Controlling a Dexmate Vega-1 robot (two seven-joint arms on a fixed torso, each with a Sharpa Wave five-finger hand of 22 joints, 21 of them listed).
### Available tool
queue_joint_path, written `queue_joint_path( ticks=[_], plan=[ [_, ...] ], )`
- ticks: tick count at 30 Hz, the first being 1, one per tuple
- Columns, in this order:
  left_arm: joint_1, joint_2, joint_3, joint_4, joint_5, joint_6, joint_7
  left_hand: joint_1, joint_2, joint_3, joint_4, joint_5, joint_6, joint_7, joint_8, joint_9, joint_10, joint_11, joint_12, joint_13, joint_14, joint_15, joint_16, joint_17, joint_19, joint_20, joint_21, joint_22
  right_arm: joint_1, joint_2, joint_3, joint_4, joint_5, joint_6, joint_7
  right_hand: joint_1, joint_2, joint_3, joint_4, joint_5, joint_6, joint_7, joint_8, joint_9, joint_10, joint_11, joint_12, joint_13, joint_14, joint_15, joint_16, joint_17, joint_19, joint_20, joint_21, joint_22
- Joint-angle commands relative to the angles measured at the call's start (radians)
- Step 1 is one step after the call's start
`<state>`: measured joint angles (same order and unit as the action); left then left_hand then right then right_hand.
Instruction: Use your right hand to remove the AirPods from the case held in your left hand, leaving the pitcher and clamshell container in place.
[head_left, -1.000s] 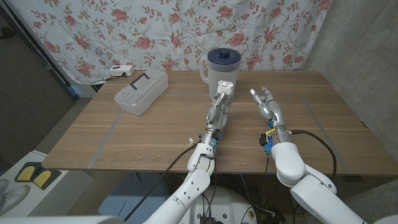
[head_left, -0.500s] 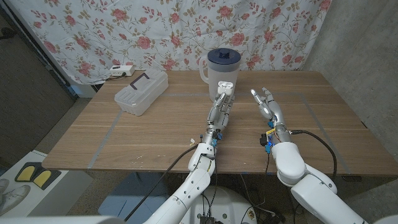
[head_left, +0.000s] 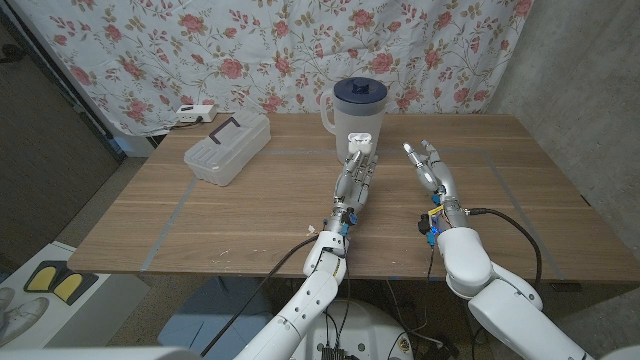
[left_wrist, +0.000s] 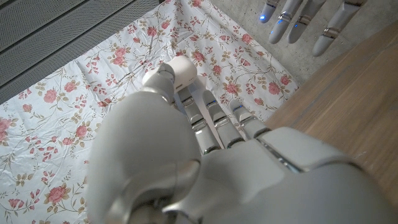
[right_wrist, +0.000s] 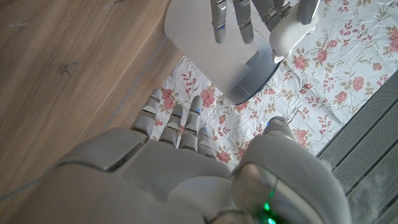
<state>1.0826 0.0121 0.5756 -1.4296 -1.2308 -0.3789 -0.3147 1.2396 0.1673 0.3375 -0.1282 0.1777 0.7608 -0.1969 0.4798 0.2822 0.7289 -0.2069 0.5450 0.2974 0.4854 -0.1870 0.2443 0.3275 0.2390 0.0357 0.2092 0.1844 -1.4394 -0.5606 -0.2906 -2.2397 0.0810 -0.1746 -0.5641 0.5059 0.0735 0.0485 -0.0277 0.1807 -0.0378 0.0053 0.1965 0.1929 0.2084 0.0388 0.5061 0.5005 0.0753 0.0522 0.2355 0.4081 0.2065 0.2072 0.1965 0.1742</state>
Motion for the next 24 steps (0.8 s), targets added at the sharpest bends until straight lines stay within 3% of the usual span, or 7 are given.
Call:
queue_joint_path(
  ticks=[1, 10, 15, 24],
  plan=[
    [-0.013, 0.004, -0.015, 0.02, -0.066, 0.06, -0.061, -0.015, 0.009, -0.001, 0.003, 0.003, 0.0, -0.001, 0.027, 0.079, 0.008, -0.009, 0.183, 0.211, 0.052, -0.028, 0.012, 0.012, 0.001, 0.009, 0.005, 0.003, -0.007, -0.002, -0.002, -0.01, -0.011, -0.014, -0.008, -0.008, -0.001, 0.002, -0.008, -0.003, -0.005, 0.0, 0.007, 0.003, 0.007, -0.005, -0.005, 0.001, -0.007, -0.001, 0.0, -0.001, -0.009, 0.005, 0.001, 0.004],
    [-0.01, -0.002, -0.021, 0.026, -0.076, 0.068, -0.062, 0.013, 0.005, 0.023, -0.023, 0.003, -0.007, 0.006, 0.105, 0.149, -0.002, -0.003, 0.199, 0.246, 0.2, -0.044, 0.054, 0.028, 0.008, -0.013, 0.009, 0.003, -0.008, -0.001, -0.005, -0.012, -0.016, -0.023, -0.012, -0.009, 0.001, 0.003, -0.01, -0.002, -0.005, 0.001, 0.007, 0.003, 0.007, -0.004, -0.007, 0.002, -0.007, -0.002, 0.001, -0.001, -0.008, 0.005, 0.001, 0.004],
    [-0.003, -0.005, -0.023, 0.027, -0.078, 0.07, -0.042, 0.033, -0.003, 0.02, -0.034, 0.0, -0.022, 0.004, 0.14, 0.18, 0.001, 0.002, 0.209, 0.255, 0.273, -0.054, 0.073, 0.035, 0.015, -0.015, 0.013, 0.003, -0.005, 0.001, -0.008, -0.01, -0.016, -0.028, -0.011, -0.011, 0.001, 0.003, -0.011, -0.003, -0.005, 0.001, 0.007, 0.003, 0.007, -0.008, -0.008, 0.002, -0.006, -0.001, 0.002, -0.002, -0.008, 0.005, 0.001, 0.004],
    [-0.001, -0.002, -0.028, 0.026, -0.09, 0.091, -0.025, 0.042, -0.001, 0.013, -0.031, -0.001, -0.031, 0.001, 0.167, 0.2, -0.004, 0.003, 0.214, 0.26, 0.304, -0.054, 0.069, 0.033, 0.017, -0.015, 0.014, 0.005, 0.001, 0.006, -0.014, -0.008, -0.018, -0.043, -0.012, -0.012, 0.002, 0.004, -0.014, -0.003, -0.004, 0.0, 0.008, 0.003, 0.005, -0.015, -0.012, 0.002, -0.006, -0.001, 0.003, -0.003, -0.009, 0.005, 0.001, 0.004]
  ],
)
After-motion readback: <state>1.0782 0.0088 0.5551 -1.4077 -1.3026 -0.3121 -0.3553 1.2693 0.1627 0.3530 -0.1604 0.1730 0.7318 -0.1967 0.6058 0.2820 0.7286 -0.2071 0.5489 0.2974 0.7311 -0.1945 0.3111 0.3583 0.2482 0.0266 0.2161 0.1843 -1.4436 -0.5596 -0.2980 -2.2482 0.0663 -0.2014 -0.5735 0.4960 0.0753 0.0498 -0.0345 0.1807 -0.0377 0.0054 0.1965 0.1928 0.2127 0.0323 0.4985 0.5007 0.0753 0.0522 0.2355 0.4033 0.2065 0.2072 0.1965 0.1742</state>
